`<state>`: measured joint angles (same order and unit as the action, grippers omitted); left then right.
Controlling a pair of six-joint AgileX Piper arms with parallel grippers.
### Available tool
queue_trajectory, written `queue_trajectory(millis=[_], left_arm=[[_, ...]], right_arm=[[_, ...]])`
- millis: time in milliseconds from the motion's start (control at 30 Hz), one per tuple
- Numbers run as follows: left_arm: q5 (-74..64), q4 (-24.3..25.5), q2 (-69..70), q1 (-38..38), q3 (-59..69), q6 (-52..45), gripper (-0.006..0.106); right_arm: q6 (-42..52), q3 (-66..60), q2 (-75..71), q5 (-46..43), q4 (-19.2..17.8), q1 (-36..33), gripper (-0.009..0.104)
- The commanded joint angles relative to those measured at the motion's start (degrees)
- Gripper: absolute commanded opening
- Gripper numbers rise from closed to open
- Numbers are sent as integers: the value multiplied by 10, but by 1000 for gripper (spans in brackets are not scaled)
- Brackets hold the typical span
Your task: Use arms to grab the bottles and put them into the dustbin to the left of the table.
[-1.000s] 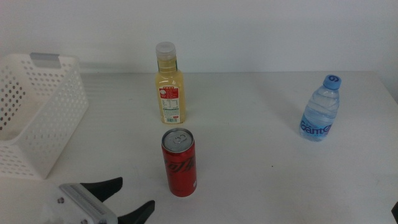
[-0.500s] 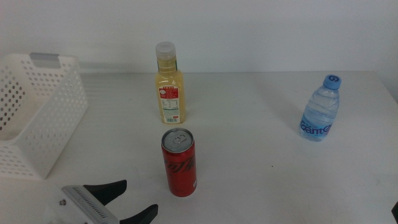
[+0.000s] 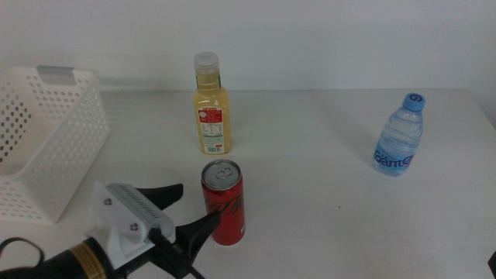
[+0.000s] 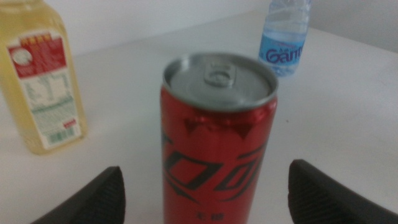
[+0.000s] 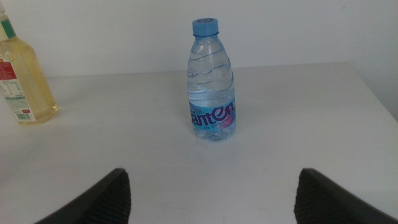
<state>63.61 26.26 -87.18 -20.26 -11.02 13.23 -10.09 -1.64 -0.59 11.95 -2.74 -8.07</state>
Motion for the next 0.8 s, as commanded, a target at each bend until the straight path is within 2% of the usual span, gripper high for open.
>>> queue_trajectory(millis=[0,200,400,633,767], left_arm=[[65,-2,-13,-2,-17,12,82],[118,7,-80,-2,-37,16,82],[118,39,-119,-2,-77,24,82],[107,50,-147,-2,-122,43,82],[106,77,-163,-2,-151,57,82]], right_arm=[[4,5,-15,-46,-6,3,72],[4,5,-15,-46,-6,3,72],[4,5,-15,-46,-6,3,72],[4,5,-15,-46,-6,3,72],[4,5,-15,-46,-6,3,72]])
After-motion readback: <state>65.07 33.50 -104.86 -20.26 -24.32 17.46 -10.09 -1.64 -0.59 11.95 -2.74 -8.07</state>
